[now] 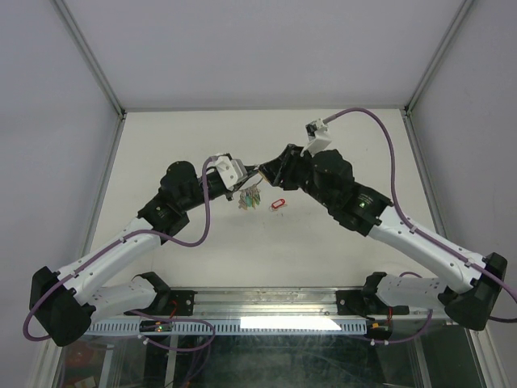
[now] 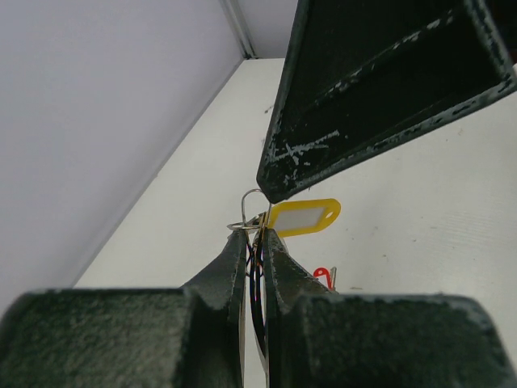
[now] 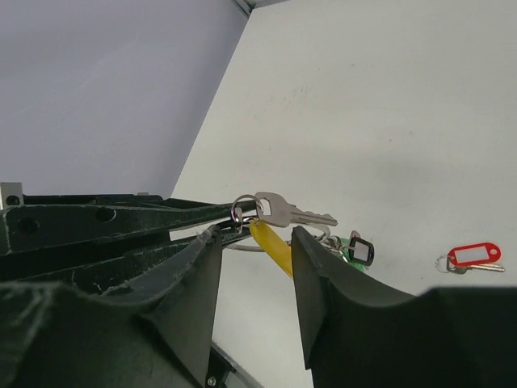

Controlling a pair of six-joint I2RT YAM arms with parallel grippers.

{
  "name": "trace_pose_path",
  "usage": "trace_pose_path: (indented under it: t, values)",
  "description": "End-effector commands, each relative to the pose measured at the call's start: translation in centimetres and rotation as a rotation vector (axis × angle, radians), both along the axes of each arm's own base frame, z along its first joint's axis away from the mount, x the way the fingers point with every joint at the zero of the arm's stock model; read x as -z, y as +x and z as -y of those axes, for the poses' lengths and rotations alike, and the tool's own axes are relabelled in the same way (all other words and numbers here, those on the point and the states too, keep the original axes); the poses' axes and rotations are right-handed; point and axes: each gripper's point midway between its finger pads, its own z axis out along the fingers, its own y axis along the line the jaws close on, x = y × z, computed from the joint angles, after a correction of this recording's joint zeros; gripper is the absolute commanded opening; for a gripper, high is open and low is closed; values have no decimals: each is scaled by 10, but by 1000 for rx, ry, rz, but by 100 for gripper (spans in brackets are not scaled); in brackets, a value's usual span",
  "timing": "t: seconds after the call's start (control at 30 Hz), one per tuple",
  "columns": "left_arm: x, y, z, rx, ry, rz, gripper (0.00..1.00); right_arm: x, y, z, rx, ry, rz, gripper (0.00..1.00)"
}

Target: Put the keys on the keyring

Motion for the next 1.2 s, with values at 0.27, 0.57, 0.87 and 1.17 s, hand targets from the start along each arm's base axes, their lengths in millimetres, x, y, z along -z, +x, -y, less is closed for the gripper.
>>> trace_pose_path:
  t: [0.27,0.57,0.87,1.17]
  values:
    - [-46,-7,0,31,-94,107,0,-18,10,-15,5,124,-6,33]
    - [-45,-8,2,43,-89,109,0,-19,10,-20,-19,141,-2,29]
    - [-45,-8,1,41,-86,112,0,-17,8,-28,-55,143,-20,4]
    - [-42,-8,1,42,-71,109,28,-32,7,-9,15,184,-10,0]
